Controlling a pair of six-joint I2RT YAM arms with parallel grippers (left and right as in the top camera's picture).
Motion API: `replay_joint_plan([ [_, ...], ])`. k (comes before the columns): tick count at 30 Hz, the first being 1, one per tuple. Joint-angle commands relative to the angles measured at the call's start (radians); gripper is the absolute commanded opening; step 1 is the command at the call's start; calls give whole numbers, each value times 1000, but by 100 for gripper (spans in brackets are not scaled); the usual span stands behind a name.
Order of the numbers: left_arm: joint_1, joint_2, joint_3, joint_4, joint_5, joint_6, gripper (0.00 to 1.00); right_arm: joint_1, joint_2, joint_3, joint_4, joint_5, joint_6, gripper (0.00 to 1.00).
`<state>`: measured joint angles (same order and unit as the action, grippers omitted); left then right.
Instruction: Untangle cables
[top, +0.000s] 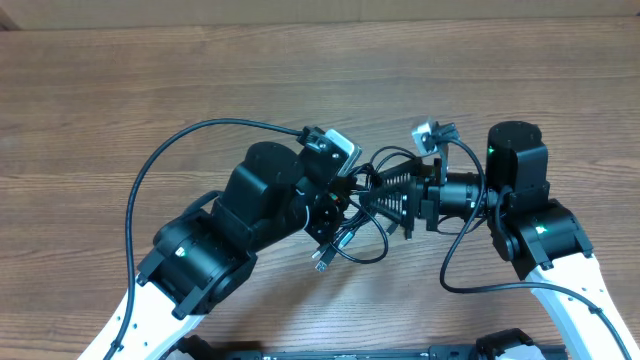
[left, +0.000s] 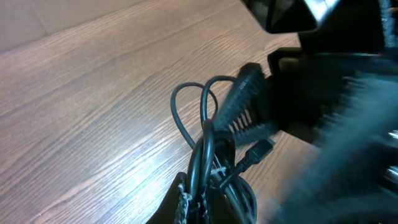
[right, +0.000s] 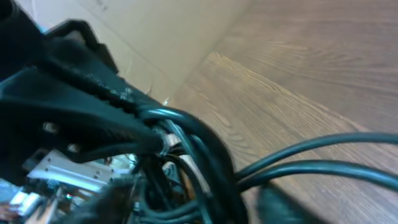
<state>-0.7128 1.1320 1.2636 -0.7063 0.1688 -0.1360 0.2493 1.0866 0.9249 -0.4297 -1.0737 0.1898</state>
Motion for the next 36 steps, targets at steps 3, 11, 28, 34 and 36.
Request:
replay_joint_plan([
  [3,7,-3,15,18,-55,-31,4,-11,-3,11,-2,-19,-5,100],
  [11,81,-11,15,30,-135,-156,4,-23,-3,11,-10,-16,-5,100],
  [28,91,-10,15,31,9,-107,4,-23,-3,11,-2,-21,-4,68],
  [34,92,-27,15,30,9,31,4,-23,-3,11,6,-20,-3,69],
  [36,92,-42,15,27,29,99,4,-33,-3,11,7,-19,8,69],
])
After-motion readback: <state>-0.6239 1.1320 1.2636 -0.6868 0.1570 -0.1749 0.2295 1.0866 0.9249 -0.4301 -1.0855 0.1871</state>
